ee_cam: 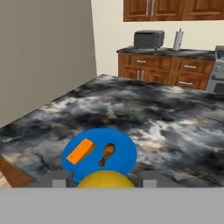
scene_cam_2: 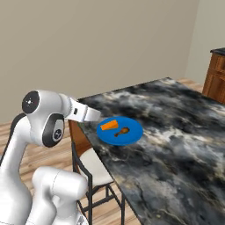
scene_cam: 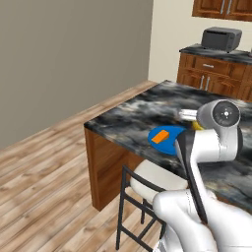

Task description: Take the cheese, chicken drumstick, and lemon from the fridge and place them on the plate on the dining counter to create an appetizer plate.

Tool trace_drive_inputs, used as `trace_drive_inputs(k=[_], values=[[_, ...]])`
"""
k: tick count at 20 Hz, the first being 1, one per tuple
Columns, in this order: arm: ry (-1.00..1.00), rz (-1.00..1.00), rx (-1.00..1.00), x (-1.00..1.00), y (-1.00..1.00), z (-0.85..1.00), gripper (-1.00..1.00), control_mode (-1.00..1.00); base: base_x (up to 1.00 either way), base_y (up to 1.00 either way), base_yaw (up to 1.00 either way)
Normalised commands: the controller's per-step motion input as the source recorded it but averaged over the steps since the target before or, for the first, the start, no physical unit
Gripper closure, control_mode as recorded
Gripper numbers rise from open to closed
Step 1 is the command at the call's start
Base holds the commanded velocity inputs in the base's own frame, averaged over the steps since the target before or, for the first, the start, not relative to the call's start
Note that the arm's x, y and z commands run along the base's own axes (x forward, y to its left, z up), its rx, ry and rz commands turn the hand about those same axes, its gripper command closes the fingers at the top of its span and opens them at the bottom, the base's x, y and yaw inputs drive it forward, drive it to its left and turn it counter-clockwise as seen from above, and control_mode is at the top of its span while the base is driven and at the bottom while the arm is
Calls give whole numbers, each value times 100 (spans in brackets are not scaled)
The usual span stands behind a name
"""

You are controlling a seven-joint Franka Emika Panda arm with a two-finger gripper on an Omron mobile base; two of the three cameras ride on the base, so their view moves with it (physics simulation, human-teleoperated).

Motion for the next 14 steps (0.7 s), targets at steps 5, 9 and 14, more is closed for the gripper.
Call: trace_drive_inputs(k=[5, 9, 14], values=[[2, -11, 1, 69, -24, -25, 100, -100, 0, 0, 0], [1, -6, 3, 62, -27, -51, 100, -100, 0, 0, 0], [0, -1, 7, 61, -34, -69, 100, -100, 0, 0, 0]])
